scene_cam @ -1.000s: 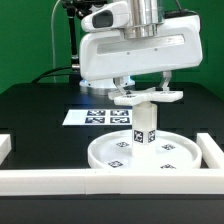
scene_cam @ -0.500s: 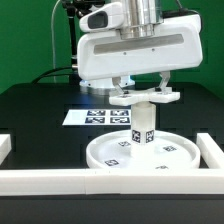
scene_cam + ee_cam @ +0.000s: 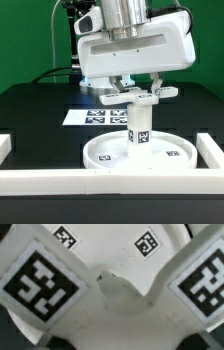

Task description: Assemble round table

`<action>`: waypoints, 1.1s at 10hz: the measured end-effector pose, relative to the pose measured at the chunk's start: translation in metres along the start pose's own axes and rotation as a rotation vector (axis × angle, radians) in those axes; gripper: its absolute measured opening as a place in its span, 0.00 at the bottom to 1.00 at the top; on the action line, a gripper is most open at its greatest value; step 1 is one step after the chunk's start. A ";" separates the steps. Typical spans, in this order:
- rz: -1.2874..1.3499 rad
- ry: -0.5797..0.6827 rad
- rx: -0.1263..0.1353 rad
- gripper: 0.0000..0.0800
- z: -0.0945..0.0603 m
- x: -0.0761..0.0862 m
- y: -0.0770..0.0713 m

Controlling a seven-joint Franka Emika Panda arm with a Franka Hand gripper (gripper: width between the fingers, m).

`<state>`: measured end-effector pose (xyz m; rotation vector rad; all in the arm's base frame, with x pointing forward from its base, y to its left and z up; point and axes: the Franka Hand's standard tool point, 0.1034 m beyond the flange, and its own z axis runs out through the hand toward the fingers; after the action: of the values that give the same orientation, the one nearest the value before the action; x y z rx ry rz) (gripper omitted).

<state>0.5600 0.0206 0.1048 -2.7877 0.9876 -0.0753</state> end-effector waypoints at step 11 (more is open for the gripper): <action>0.939 0.017 0.093 0.57 0.001 -0.002 -0.002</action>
Offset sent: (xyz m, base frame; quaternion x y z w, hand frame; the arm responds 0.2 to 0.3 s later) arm 0.0000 0.0000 0.0000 0.0000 0.0000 0.1296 0.9916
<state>0.5596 0.0238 0.1043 -1.9761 2.0896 -0.0104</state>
